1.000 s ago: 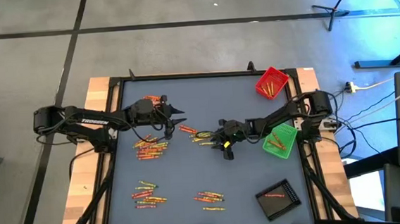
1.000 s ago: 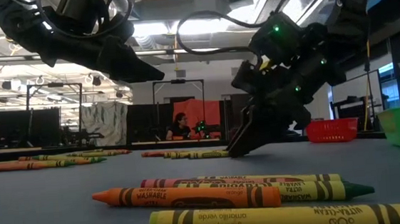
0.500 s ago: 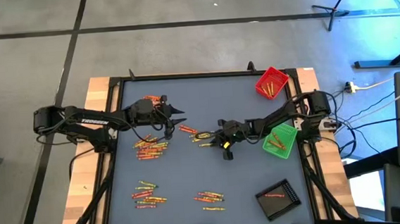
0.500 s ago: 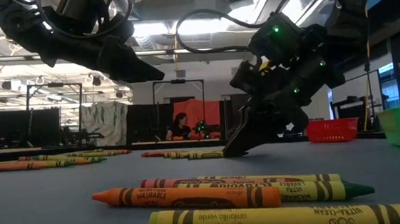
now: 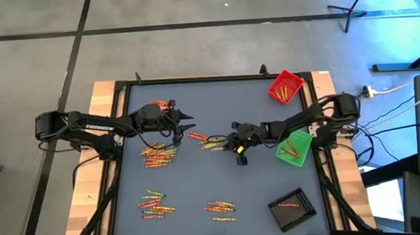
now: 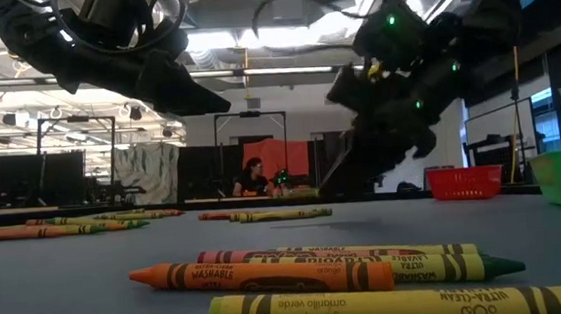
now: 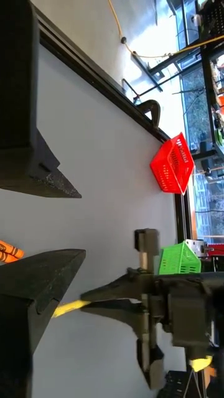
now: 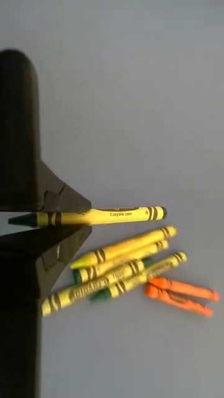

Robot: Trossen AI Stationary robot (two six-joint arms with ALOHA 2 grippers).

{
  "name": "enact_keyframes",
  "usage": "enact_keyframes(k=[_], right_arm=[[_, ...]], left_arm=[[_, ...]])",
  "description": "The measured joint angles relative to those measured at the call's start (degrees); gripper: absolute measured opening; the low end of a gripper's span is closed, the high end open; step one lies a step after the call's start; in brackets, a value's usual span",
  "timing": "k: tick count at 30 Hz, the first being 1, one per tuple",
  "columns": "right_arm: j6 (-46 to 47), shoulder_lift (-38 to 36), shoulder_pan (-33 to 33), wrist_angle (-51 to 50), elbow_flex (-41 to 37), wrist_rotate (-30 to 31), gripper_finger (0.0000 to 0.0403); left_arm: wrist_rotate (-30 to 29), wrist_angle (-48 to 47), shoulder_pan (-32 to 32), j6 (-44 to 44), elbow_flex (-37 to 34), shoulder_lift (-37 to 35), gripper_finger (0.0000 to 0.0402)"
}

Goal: Sort crayons
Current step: Put the green crayon into the red bin

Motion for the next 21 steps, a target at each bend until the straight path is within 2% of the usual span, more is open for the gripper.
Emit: enact_keyframes(k=[12,21], right_arm=[[0.05,-16.49,-0.88,-19.24,0.04,17.50,0.0022],[0.78,-26.10,-10.15,-29.10,0.04,20.52,0.0022]], left_arm=[[-0.27,0.07,-0.01,0.00,0.00,0.00,0.0127],[-0.42,0.19,0.01,0.00,0.00,0.00,0.0127]])
